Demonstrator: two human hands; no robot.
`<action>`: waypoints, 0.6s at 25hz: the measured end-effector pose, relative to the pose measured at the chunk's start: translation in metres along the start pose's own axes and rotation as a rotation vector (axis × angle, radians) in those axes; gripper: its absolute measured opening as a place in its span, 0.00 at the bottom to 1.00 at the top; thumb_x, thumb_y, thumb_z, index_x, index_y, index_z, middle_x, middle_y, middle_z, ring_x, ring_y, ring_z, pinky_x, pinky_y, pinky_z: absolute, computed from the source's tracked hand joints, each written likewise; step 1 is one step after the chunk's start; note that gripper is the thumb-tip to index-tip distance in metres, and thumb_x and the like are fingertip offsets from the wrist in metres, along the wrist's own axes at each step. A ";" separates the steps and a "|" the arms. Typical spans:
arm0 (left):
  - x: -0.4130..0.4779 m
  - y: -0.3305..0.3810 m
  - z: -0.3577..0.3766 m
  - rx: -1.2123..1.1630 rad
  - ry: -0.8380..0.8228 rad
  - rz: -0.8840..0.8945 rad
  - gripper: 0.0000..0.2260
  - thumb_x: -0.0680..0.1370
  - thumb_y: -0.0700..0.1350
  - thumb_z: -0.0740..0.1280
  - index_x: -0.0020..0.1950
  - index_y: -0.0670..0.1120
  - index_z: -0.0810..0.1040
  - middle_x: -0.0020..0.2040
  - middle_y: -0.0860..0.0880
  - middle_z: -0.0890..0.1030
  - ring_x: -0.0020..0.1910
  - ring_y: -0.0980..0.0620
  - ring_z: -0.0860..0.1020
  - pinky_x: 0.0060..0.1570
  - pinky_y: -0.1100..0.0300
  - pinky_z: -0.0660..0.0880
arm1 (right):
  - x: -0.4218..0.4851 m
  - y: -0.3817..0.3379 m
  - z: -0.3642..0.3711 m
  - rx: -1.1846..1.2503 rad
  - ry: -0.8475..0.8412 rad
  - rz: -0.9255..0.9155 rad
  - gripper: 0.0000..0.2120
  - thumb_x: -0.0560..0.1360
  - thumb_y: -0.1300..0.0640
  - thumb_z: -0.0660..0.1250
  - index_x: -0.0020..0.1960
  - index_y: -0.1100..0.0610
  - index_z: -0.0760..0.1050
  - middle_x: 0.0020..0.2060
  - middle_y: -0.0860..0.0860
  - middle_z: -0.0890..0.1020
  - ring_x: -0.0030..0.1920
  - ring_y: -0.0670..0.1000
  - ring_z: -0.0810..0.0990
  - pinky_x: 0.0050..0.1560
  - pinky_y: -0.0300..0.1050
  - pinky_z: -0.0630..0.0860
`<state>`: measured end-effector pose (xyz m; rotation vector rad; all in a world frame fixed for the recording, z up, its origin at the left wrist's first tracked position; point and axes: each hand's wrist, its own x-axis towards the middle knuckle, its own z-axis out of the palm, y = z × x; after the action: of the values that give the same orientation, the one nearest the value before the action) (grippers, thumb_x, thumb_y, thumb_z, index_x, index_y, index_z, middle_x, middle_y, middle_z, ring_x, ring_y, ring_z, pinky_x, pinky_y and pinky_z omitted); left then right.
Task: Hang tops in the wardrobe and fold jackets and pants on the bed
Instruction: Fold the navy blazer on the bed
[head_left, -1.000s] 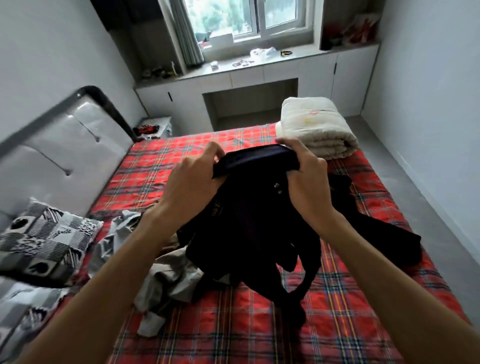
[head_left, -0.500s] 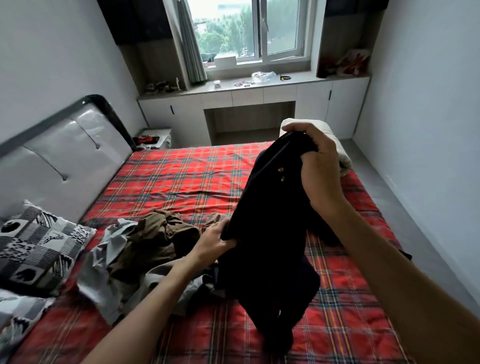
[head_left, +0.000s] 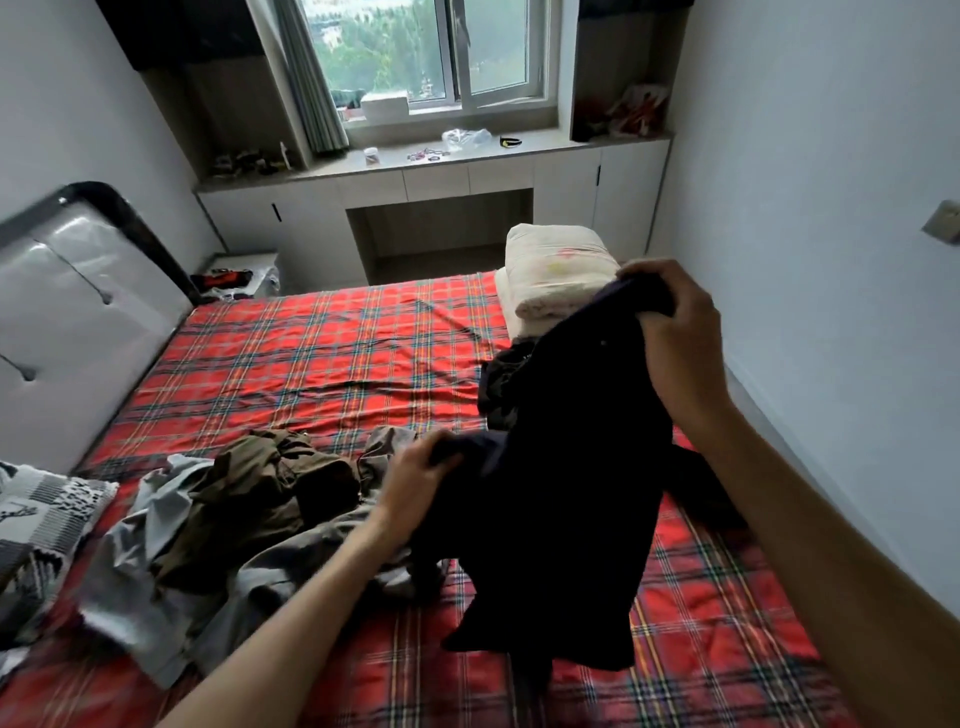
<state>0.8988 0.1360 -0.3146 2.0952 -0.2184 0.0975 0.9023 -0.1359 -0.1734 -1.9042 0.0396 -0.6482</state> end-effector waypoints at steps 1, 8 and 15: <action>0.010 0.018 -0.019 0.008 0.040 0.033 0.04 0.74 0.45 0.69 0.48 0.49 0.81 0.42 0.53 0.83 0.40 0.62 0.79 0.45 0.55 0.75 | -0.001 0.018 -0.009 -0.109 -0.007 0.005 0.13 0.72 0.62 0.65 0.55 0.53 0.79 0.49 0.48 0.83 0.52 0.48 0.81 0.56 0.42 0.76; 0.021 0.163 -0.101 0.427 0.235 0.516 0.08 0.77 0.51 0.68 0.47 0.49 0.83 0.35 0.57 0.80 0.34 0.63 0.77 0.37 0.73 0.68 | -0.065 0.112 0.016 -0.553 -0.313 -0.085 0.15 0.73 0.42 0.69 0.40 0.52 0.71 0.38 0.45 0.75 0.40 0.54 0.79 0.34 0.46 0.71; 0.008 0.202 -0.137 0.496 0.029 0.568 0.03 0.76 0.47 0.69 0.44 0.49 0.81 0.35 0.52 0.81 0.35 0.56 0.80 0.37 0.67 0.71 | -0.075 0.068 0.088 0.086 -0.769 -0.078 0.24 0.68 0.56 0.73 0.61 0.44 0.73 0.34 0.42 0.79 0.33 0.40 0.76 0.38 0.43 0.76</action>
<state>0.8700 0.1531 -0.0730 2.4558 -0.8386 0.5706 0.8964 -0.0660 -0.2879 -1.9615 -0.5432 0.0644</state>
